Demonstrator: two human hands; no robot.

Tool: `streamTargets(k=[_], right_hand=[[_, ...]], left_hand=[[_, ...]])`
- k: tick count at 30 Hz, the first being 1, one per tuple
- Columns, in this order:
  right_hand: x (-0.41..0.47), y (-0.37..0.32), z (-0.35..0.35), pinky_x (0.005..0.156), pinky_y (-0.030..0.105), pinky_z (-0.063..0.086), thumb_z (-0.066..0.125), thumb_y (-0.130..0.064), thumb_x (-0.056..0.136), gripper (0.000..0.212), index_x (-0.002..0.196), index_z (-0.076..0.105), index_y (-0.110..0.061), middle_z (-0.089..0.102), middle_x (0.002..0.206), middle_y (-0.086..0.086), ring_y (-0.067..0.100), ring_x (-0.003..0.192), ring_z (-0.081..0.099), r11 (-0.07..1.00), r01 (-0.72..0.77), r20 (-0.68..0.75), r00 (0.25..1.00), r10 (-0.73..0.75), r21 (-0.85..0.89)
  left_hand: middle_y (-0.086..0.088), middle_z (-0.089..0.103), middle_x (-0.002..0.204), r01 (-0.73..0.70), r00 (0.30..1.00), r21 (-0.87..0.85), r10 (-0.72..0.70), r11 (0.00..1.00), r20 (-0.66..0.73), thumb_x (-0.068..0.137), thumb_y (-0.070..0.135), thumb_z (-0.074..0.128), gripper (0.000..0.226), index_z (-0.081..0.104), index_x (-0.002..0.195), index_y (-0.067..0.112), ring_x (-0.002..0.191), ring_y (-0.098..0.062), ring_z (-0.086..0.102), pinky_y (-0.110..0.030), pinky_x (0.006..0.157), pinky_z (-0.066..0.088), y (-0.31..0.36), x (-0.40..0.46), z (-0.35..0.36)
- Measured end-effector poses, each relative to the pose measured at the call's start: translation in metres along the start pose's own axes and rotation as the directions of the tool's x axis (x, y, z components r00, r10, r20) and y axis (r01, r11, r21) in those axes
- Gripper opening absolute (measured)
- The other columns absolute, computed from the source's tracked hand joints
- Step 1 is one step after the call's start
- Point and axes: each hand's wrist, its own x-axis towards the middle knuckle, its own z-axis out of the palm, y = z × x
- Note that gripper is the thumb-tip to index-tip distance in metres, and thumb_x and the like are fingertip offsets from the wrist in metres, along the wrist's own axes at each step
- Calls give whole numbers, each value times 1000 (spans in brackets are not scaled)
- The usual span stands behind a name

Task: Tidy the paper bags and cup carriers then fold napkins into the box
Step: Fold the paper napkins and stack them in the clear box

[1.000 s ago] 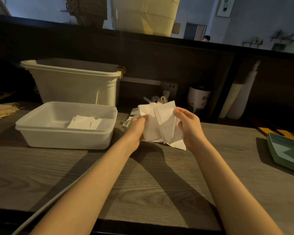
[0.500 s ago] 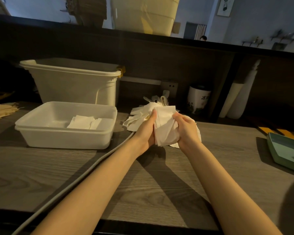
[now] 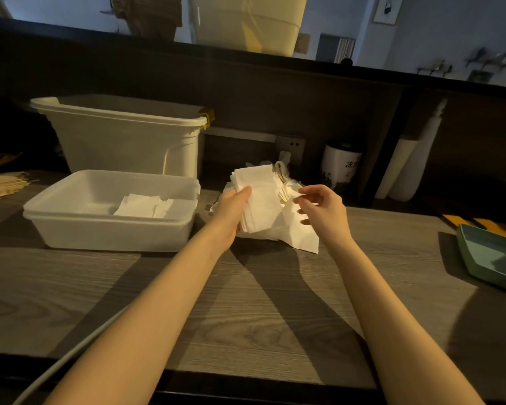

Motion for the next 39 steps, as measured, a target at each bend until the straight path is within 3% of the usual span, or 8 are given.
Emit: streamTargets(k=[2,5,8,11,17,22,29,39], right_hand=[[0,6,-4,72,21,46,60,-18,90,20,110,60,-19,63,107,-3,9,91,58,946,153,82,987,-135,-287],[-5,12,-2,80,21,39,65,-31,86,36,120,58,-23,53,126,-3,11,106,50,792,298,285,944,-164,-532],[-10,15,1,97,30,37,65,-39,83,50,129,51,-26,39,141,-1,17,126,37,702,351,416,905,-86,-620],[-11,17,2,101,33,36,64,-37,84,50,131,49,-27,35,143,-1,19,129,34,683,368,462,885,-50,-631],[-9,20,4,98,32,40,62,-26,87,42,128,53,-27,38,141,-1,19,126,39,659,387,457,886,-74,-644],[-7,21,4,97,32,44,62,-11,82,54,131,48,-29,32,144,-3,20,126,39,671,378,462,885,-59,-638],[-6,24,4,97,34,41,61,-43,86,64,139,33,-21,35,142,6,24,122,45,687,285,350,936,-49,-668],[-3,32,1,104,40,31,54,-61,83,78,143,30,-17,39,142,11,31,128,37,537,211,288,955,63,-817]], left_hand=[[-7,58,119,0,1000,-44,-1,999,-26,98,27,43,36,44,132,14,102,-21,58,-37,86,50,1,2,-4],[-5,58,112,-5,998,-89,0,996,-57,99,25,42,37,43,134,13,99,-20,57,-38,87,50,2,5,-9],[-6,58,118,-8,996,-80,1,997,-85,99,27,41,37,41,135,15,100,-20,57,-39,89,50,2,5,-10],[-6,57,122,-16,994,-66,9,998,-110,99,30,40,37,41,134,17,104,-21,58,-35,82,52,1,6,-10],[-8,58,125,33,993,-100,-45,994,-112,99,31,40,38,42,134,15,108,-23,59,-33,78,51,0,8,-10],[-9,59,120,113,989,-213,-130,971,-67,96,31,50,39,45,131,14,100,-23,60,-36,79,52,0,8,-12],[-10,57,123,109,992,-178,-118,978,-40,91,23,59,43,47,131,13,108,-26,57,-41,89,51,-1,8,-11],[-8,58,115,97,995,-73,-99,993,-25,90,26,59,40,49,126,14,106,-24,57,-45,95,48,-6,12,-14]])
